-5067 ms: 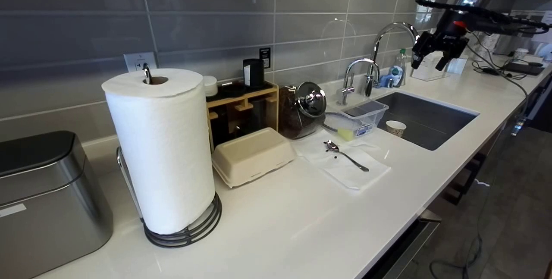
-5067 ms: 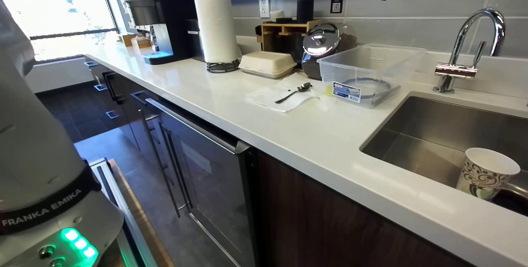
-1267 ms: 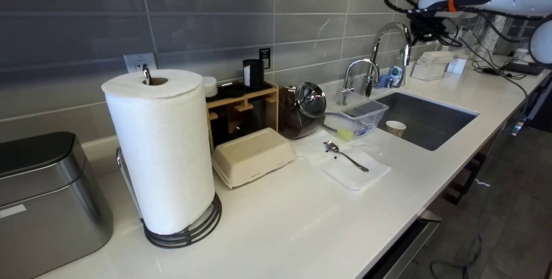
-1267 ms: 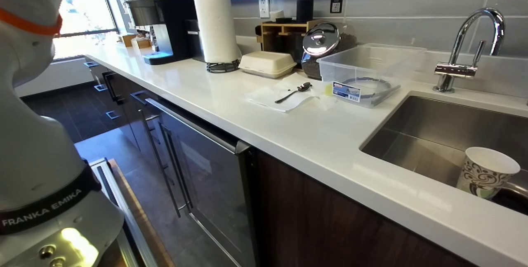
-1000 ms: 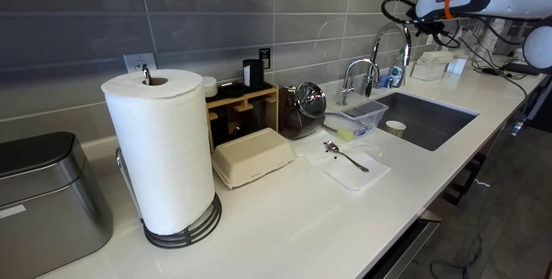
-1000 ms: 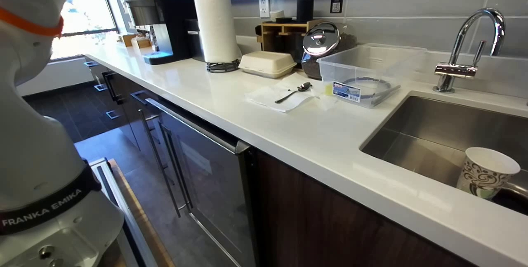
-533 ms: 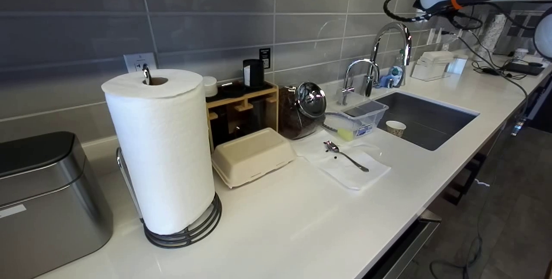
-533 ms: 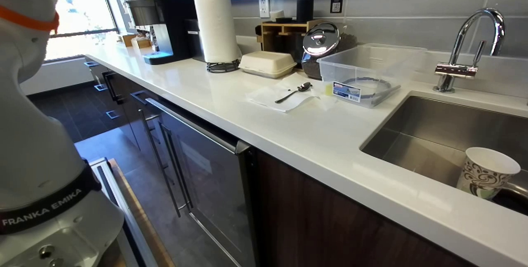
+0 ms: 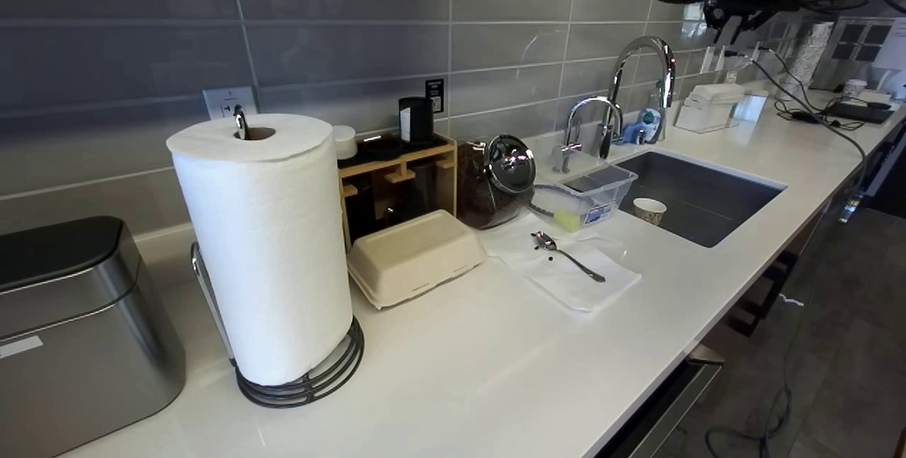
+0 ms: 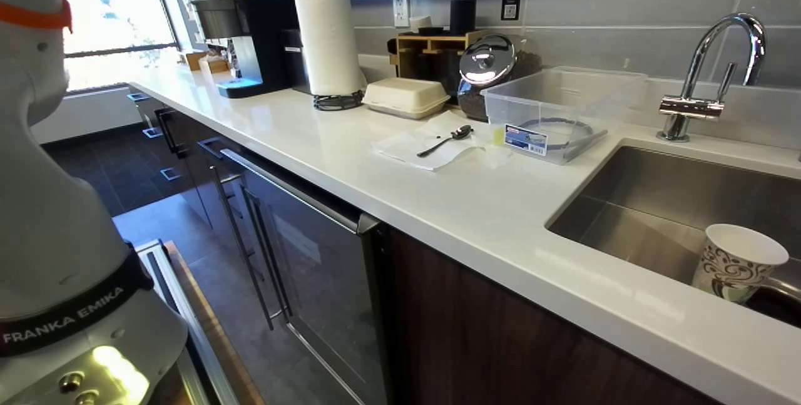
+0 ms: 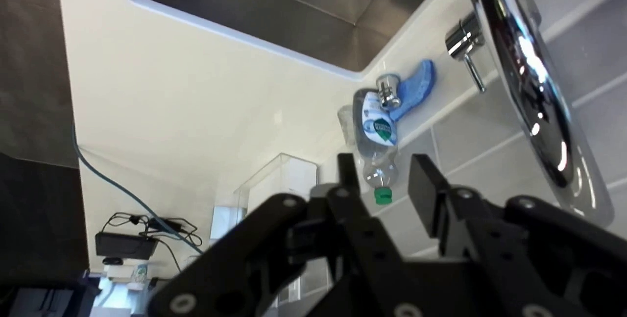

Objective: Push the faucet on the left to the right.

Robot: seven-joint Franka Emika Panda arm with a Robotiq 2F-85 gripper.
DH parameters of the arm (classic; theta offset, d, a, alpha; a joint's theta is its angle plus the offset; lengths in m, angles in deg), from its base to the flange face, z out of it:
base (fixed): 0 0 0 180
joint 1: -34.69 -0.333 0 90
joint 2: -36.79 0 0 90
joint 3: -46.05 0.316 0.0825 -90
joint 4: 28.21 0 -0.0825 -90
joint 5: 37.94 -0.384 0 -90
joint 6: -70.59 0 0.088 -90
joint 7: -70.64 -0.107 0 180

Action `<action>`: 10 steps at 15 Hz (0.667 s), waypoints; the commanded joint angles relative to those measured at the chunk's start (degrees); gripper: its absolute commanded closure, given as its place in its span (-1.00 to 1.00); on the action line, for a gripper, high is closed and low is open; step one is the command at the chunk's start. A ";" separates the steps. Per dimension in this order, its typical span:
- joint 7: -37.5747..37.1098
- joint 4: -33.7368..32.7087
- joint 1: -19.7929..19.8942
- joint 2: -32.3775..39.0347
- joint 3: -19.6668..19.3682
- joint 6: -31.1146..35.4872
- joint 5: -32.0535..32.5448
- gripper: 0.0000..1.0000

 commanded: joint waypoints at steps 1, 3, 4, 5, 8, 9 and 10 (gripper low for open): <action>7.95 5.39 0.21 -4.93 1.54 -7.95 -0.89 -0.36; 10.77 5.94 0.28 -5.11 1.81 -12.97 -1.05 -0.63; 12.08 6.03 0.30 -5.03 1.93 -15.66 -1.03 -0.80; 13.20 6.08 0.28 -4.74 2.03 -18.17 -0.97 -0.94; 16.24 4.47 0.78 -2.99 2.55 -27.32 -1.36 -1.00; 17.43 4.00 0.92 -2.55 2.66 -30.46 -1.28 -1.00; 18.25 3.40 0.99 -1.90 2.67 -33.76 -1.04 -1.00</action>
